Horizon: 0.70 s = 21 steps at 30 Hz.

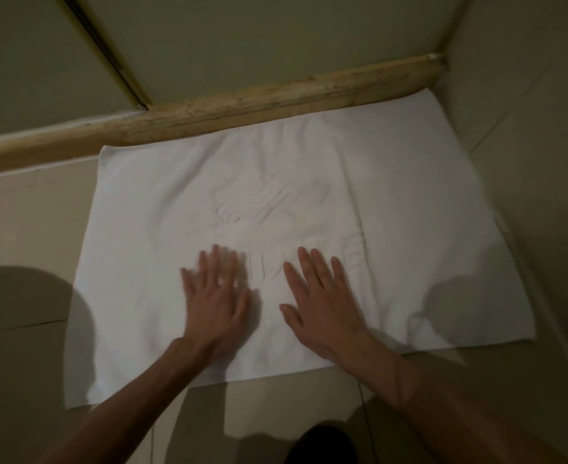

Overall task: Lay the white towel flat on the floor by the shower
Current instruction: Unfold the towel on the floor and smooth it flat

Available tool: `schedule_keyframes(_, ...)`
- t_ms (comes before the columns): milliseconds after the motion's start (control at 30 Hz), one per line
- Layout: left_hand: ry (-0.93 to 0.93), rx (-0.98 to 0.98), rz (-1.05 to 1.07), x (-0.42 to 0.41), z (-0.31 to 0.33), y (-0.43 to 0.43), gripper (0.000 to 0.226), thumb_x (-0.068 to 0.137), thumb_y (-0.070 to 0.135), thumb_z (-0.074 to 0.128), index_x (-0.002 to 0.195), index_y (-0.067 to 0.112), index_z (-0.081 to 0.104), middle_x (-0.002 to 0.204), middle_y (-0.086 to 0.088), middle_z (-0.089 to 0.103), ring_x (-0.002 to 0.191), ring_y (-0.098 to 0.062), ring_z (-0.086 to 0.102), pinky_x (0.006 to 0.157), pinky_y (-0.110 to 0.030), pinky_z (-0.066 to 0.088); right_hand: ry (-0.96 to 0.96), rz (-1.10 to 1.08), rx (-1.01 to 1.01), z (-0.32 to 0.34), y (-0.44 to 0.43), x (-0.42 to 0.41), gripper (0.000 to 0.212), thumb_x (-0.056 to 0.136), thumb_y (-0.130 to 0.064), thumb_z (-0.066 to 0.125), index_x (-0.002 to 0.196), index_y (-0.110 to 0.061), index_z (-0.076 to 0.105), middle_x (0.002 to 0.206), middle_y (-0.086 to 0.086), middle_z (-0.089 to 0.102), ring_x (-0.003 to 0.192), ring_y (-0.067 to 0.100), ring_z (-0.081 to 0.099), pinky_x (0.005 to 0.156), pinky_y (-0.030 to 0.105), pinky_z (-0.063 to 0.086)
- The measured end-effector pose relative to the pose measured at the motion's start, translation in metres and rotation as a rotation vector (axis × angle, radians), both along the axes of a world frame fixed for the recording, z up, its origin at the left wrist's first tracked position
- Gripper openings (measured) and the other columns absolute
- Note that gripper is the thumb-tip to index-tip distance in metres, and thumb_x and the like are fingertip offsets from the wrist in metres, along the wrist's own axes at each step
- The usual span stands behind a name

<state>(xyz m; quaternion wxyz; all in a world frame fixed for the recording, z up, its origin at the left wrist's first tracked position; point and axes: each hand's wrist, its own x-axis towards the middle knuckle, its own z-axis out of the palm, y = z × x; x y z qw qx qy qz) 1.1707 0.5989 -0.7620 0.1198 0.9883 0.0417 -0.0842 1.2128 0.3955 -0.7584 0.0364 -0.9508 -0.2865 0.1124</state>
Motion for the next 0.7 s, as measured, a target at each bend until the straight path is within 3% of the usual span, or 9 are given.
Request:
schedule_keyframes(100, -0.004, 0.032, -0.187, 0.017, -0.006, -0.045, 0.064, 0.096, 0.056, 0.004, 0.153, 0.029, -0.008, 0.16, -0.004, -0.017, 0.146, -0.023, -0.02, 0.116, -0.056, -0.009, -0.014, -0.07, -0.036, 0.0, -0.011, 0.006, 0.066, 0.096, -0.053, 0.009, 0.152, -0.018, 0.002, 0.159, 0.014, -0.009, 0.146, 0.032, -0.012, 0.116, 0.052, -0.01)
schedule_keyframes(233, 0.03, 0.131, -0.195, 0.025, -0.019, -0.062, 0.064, 0.096, 0.056, 0.002, 0.153, 0.029, -0.006, 0.16, -0.004, -0.017, 0.146, -0.023, -0.02, 0.116, -0.059, -0.002, 0.027, -0.112, 0.007, 0.0, -0.029, 0.006, 0.065, 0.097, -0.052, 0.014, 0.152, -0.02, 0.004, 0.159, 0.013, -0.008, 0.146, 0.032, -0.011, 0.118, 0.05, -0.006)
schedule_keyframes(333, 0.009, 0.093, -0.204, 0.025, -0.02, -0.06, 0.063, 0.097, 0.056, 0.007, 0.154, 0.029, 0.001, 0.162, -0.004, -0.011, 0.148, -0.023, -0.013, 0.117, -0.057, 0.0, 0.042, -0.112, 0.014, -0.003, -0.035, 0.005, 0.065, 0.097, -0.054, 0.013, 0.152, -0.023, -0.001, 0.158, 0.011, -0.013, 0.146, 0.029, -0.015, 0.118, 0.049, -0.006)
schedule_keyframes(533, 0.024, 0.067, -0.217, 0.024, -0.016, -0.058, 0.064, 0.097, 0.055, 0.008, 0.154, 0.028, -0.001, 0.162, -0.003, -0.012, 0.148, -0.022, -0.014, 0.117, -0.057, 0.0, 0.003, -0.209, -0.031, -0.005, -0.093, 0.015, 0.068, 0.093, -0.059, 0.008, 0.152, -0.025, 0.011, 0.16, 0.008, 0.002, 0.148, 0.028, 0.001, 0.118, 0.053, 0.003)
schedule_keyframes(700, 0.033, 0.019, -0.203, 0.025, -0.012, -0.067, 0.067, 0.096, 0.056, 0.008, 0.153, 0.025, -0.007, 0.16, -0.004, -0.019, 0.146, -0.024, -0.019, 0.116, -0.059, -0.006, 0.007, -0.217, -0.033, -0.005, -0.11, 0.021, 0.067, 0.093, -0.057, 0.016, 0.152, -0.024, 0.016, 0.16, 0.01, 0.007, 0.147, 0.03, 0.005, 0.117, 0.053, 0.005)
